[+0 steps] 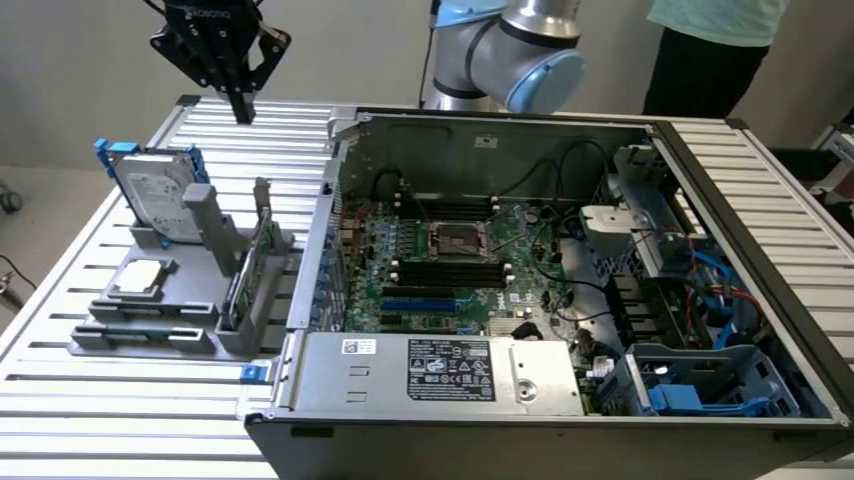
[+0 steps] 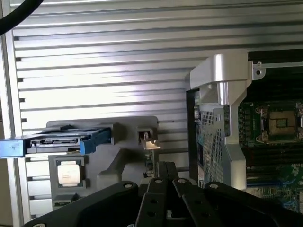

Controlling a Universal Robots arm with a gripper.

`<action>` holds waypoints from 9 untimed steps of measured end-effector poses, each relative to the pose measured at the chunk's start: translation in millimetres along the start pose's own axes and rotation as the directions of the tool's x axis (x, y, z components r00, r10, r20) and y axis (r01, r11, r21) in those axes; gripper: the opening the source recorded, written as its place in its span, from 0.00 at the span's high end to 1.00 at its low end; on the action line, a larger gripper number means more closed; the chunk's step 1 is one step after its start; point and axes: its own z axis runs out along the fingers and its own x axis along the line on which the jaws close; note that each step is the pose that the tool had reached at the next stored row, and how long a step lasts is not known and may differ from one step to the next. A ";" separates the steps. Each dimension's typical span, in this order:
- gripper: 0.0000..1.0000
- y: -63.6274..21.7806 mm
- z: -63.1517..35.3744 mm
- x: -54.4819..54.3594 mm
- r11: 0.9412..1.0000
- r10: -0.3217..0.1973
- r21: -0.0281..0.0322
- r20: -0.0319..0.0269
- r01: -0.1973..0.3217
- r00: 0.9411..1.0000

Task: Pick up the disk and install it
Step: 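Reach for the disk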

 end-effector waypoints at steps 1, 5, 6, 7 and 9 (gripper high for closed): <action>0.89 1.8 0.7 5.0 1.000 0.000 0.001 0.000 0.000 1.000; 0.89 8.4 3.2 23.6 1.000 0.000 0.005 0.000 0.000 1.000; 0.89 10.0 3.8 28.3 1.000 0.000 0.006 0.000 0.000 1.000; 0.89 11.5 4.6 32.9 1.000 0.000 0.007 0.001 0.000 1.000; 0.89 14.5 6.0 42.4 1.000 0.000 0.009 0.001 0.000 1.000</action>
